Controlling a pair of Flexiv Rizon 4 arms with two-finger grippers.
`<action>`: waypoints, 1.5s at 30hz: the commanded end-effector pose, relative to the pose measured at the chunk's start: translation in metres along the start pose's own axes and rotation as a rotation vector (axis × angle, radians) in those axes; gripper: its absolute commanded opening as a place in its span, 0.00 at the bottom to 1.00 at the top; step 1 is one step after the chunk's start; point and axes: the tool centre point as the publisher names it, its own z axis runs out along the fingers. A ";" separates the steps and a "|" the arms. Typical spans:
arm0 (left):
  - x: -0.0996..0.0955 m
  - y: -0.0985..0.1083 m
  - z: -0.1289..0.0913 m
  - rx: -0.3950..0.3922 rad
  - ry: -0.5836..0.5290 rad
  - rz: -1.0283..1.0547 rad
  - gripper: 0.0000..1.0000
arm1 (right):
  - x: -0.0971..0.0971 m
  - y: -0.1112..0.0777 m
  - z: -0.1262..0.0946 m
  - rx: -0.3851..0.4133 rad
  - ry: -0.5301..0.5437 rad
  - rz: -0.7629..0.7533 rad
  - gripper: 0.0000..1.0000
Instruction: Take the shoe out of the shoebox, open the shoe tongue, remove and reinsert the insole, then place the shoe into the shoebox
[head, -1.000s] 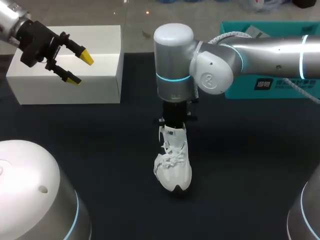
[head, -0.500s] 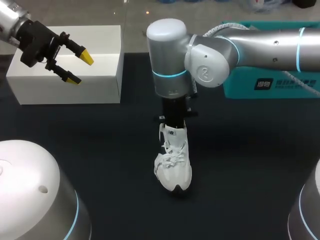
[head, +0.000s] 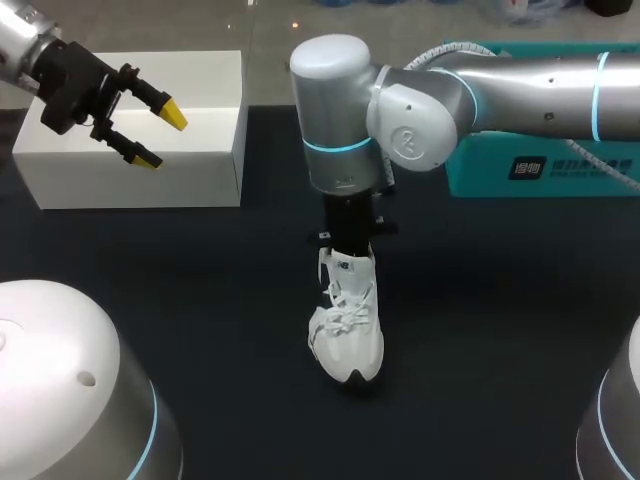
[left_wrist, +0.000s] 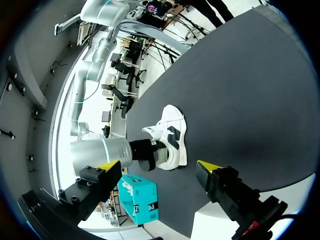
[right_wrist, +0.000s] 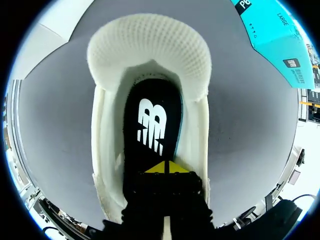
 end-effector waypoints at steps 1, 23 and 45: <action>-0.001 0.001 -0.001 0.002 0.004 0.000 1.00 | 0.006 0.012 -0.004 0.141 -0.050 0.006 0.00; -0.001 0.001 -0.001 0.002 0.004 0.000 1.00 | 0.010 -0.001 -0.020 0.267 0.057 0.083 0.00; -0.001 0.001 -0.001 0.002 0.004 0.000 1.00 | 0.019 -0.012 -0.020 0.284 0.053 0.053 1.00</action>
